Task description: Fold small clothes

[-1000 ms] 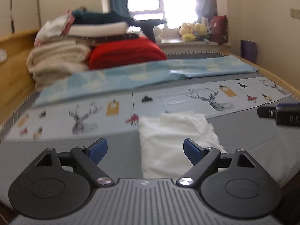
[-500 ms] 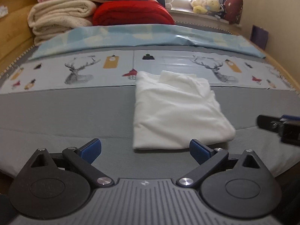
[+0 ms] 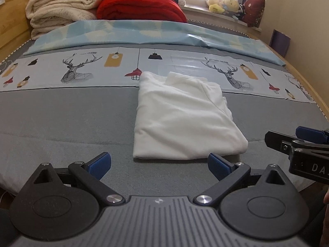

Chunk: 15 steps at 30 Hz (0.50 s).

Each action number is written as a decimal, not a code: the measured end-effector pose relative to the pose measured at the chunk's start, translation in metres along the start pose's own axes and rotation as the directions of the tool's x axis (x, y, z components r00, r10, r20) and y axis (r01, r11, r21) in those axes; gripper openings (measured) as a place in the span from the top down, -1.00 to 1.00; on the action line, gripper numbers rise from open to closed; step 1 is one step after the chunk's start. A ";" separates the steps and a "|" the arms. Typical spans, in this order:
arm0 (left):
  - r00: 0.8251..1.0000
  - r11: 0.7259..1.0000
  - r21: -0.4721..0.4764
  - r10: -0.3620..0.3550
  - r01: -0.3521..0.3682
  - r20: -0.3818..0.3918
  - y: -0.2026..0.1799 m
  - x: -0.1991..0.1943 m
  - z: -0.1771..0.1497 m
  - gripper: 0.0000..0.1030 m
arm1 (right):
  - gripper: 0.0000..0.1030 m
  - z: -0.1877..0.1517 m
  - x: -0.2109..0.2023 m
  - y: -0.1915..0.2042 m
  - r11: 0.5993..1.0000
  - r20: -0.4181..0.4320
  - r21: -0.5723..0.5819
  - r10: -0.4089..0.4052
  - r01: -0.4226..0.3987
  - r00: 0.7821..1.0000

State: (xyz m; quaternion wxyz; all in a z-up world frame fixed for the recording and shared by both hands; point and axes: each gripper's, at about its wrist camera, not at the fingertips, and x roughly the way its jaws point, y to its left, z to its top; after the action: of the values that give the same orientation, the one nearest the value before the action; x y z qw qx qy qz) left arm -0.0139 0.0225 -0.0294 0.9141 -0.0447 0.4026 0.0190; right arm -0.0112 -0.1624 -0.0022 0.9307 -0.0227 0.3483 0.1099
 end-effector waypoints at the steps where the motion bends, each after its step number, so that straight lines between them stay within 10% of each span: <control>1: 1.000 1.000 0.002 -0.001 0.001 0.000 -0.001 0.000 -0.001 -0.96 | -0.56 -0.001 0.000 0.000 1.000 -0.002 -0.003 0.001 -0.001 1.000; 15: 1.000 1.000 0.011 -0.004 0.004 0.000 -0.004 0.002 -0.002 -0.96 | -0.57 -0.004 0.002 0.012 0.998 -0.020 -0.055 0.020 -0.021 1.000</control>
State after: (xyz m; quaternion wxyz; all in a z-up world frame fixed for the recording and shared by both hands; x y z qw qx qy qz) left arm -0.0134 0.0182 -0.0317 0.9143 -0.0405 0.4028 0.0147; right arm -0.0149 -0.1512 -0.0060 0.9251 -0.0460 0.3542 0.1288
